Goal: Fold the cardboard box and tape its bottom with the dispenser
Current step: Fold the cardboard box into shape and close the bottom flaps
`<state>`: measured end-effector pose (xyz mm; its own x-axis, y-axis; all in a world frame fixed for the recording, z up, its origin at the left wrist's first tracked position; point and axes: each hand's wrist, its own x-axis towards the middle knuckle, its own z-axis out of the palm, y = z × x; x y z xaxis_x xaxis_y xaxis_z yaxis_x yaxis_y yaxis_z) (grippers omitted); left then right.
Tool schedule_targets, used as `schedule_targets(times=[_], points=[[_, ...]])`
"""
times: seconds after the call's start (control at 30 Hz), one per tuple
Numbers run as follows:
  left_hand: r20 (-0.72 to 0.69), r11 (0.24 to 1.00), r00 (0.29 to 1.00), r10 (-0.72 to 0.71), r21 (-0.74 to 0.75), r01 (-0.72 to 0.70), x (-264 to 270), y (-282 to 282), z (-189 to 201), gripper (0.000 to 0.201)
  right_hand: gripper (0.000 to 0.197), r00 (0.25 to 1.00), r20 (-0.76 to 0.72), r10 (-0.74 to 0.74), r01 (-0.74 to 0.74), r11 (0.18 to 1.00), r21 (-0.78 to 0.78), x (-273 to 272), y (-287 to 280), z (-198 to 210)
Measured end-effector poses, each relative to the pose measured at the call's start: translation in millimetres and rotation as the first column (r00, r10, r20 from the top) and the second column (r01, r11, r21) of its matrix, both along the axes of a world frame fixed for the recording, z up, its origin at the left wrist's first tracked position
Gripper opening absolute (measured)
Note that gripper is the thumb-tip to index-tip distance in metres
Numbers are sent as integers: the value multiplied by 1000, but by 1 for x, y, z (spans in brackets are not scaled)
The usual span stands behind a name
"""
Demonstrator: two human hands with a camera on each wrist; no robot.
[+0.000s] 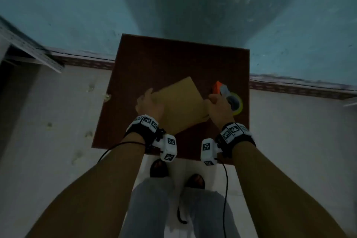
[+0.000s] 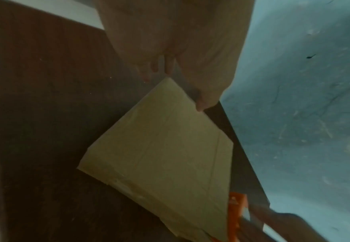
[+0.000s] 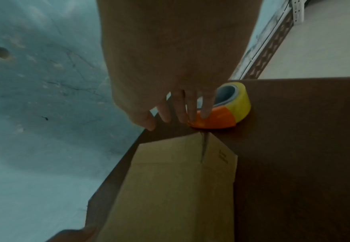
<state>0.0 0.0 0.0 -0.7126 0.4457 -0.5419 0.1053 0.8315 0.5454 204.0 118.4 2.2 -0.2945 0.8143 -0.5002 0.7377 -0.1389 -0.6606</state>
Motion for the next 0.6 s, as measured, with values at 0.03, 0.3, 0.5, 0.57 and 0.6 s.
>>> schedule_targets(times=[0.03, 0.3, 0.5, 0.57, 0.6], points=[[-8, 1000, 1000, -11, 8, 11, 0, -1, -5, 72, 53, 1000, -1, -8, 8, 1000, -4, 1, -3, -7], [28, 991, 998, 61, 114, -64, -4, -8, -58, 97, 80, 984, -29, -176, 177, 984, 23, -3, -17, -67], [36, 960, 991, 128, 247, -133, 6, -15, -74, 103, 106, 802, -316, -506, 493, 861, -127, 2, -26, -101], [46, 948, 990, 134, 286, -142, 11, -16, -76, 102, 110, 798, -261, -543, 505, 840, -200, 6, -29, -107], [49, 943, 990, 135, 301, -144, 13, -18, -77, 101, 109, 808, -224, -545, 500, 836, -228, 9, -32, -109]])
